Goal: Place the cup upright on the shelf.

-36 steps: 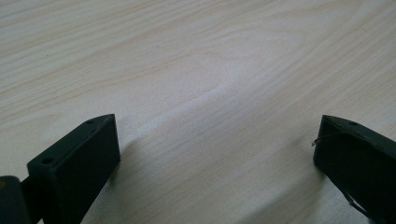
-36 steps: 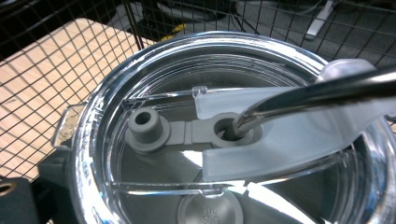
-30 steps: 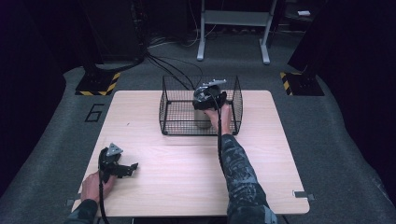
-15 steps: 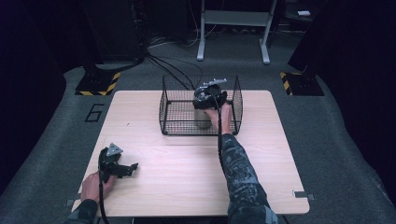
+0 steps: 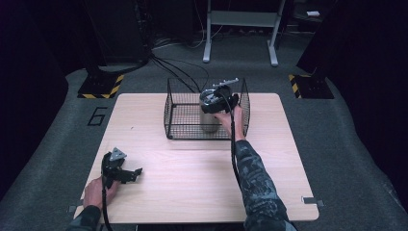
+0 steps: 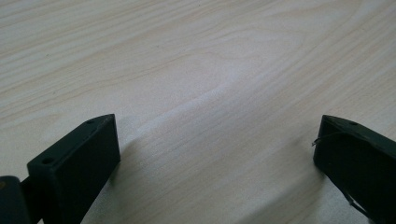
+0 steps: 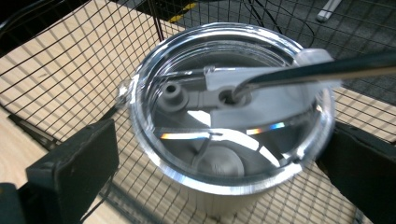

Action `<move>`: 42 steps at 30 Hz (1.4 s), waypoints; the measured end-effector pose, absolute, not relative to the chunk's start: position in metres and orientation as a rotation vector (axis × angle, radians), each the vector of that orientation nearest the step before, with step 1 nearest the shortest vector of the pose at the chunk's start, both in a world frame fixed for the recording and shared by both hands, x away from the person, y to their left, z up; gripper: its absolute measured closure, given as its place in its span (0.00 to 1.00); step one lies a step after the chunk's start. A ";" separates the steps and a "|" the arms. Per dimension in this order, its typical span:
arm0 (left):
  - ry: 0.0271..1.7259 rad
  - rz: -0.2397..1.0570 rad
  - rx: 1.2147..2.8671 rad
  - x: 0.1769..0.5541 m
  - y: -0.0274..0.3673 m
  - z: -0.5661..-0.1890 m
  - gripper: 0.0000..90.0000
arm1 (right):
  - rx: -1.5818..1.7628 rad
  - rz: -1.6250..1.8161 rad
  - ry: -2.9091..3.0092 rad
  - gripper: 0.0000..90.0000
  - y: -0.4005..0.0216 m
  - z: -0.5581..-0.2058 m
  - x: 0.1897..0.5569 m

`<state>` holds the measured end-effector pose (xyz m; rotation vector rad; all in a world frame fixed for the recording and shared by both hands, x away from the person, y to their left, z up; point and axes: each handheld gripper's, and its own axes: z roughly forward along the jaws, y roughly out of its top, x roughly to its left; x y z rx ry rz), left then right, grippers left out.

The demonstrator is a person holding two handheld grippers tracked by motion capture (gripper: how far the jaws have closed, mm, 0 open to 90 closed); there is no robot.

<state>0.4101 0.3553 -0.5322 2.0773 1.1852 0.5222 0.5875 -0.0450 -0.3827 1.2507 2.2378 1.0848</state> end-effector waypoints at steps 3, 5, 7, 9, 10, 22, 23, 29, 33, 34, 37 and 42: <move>1.186 0.523 2.077 0.410 0.355 -0.532 0.00 | 1.234 1.077 2.246 0.00 -0.050 -0.373 0.578; 1.185 0.522 2.077 0.410 0.355 -0.532 0.00 | 1.217 1.087 2.250 0.00 -0.055 -0.367 0.570; 1.186 0.523 2.077 0.410 0.355 -0.532 0.00 | 1.194 1.098 2.248 0.00 -0.059 -0.360 0.560; 1.186 0.523 2.078 0.410 0.355 -0.532 0.00 | 1.166 1.107 2.247 0.00 -0.064 -0.354 0.549; 1.186 0.523 2.077 0.410 0.355 -0.532 0.00 | 1.144 1.107 2.250 0.00 -0.068 -0.351 0.544; 1.186 0.523 2.077 0.410 0.355 -0.532 0.00 | 1.074 1.143 2.224 0.00 -0.108 -0.338 0.475; 1.186 0.522 2.077 0.410 0.355 -0.532 0.00 | 1.073 1.136 2.222 0.00 -0.112 -0.340 0.470; 1.186 0.521 2.077 0.410 0.355 -0.532 0.00 | 1.112 1.111 2.190 0.00 -0.144 -0.358 0.441; 1.187 0.522 2.077 0.410 0.355 -0.532 0.00 | 1.181 1.113 2.163 0.00 -0.169 -0.384 0.421; 1.187 0.521 2.077 0.410 0.355 -0.532 0.00 | 1.206 1.109 2.157 0.00 -0.175 -0.392 0.416; 1.187 0.522 2.077 0.410 0.355 -0.532 0.00 | 1.292 1.104 2.136 0.00 -0.196 -0.418 0.403; 1.187 0.522 2.077 0.410 0.355 -0.532 0.00 | 1.426 1.061 2.107 0.00 -0.225 -0.461 0.385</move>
